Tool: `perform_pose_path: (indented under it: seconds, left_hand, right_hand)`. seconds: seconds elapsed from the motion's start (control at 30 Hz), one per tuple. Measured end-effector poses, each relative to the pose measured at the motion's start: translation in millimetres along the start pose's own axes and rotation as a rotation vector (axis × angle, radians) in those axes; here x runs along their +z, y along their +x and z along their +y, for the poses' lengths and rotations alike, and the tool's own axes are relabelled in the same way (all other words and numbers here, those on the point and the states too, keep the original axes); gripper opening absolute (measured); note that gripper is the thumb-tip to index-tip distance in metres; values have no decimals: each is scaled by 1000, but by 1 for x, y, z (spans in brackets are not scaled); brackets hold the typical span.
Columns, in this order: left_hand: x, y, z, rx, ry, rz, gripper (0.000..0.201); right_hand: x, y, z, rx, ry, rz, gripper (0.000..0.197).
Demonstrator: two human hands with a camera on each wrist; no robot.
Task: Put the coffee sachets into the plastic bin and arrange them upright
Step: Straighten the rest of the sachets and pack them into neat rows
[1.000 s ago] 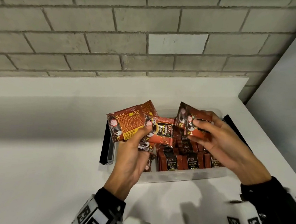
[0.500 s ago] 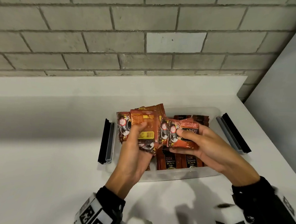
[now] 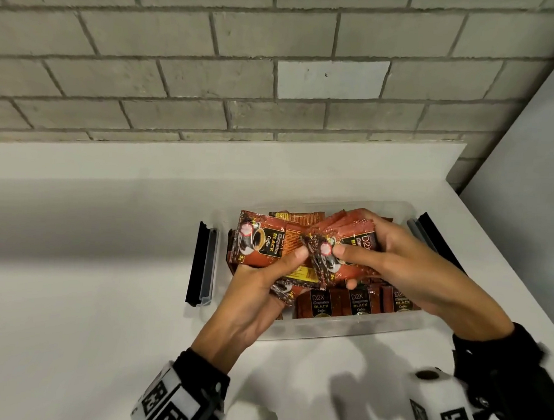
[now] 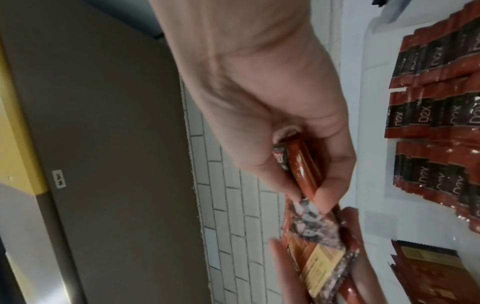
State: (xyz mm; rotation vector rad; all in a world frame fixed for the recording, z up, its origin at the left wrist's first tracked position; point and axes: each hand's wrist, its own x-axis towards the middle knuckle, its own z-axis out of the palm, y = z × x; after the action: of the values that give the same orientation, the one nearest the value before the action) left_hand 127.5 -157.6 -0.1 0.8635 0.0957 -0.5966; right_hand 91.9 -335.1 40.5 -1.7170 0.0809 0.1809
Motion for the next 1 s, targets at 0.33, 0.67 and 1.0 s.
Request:
perform_pose_path:
  seconds: [0.33, 0.67, 1.0]
  left_hand:
    - [1, -1, 5, -53, -160, 5, 45]
    - [-4, 6, 2, 95, -167, 117, 48]
    - [-4, 0, 3, 160, -91, 78, 57]
  right_hand:
    - [2, 1, 11, 40, 67, 152, 29]
    - [18, -13, 27, -881, -984, 479, 28]
    - [28, -19, 45, -919, -1335, 275, 28]
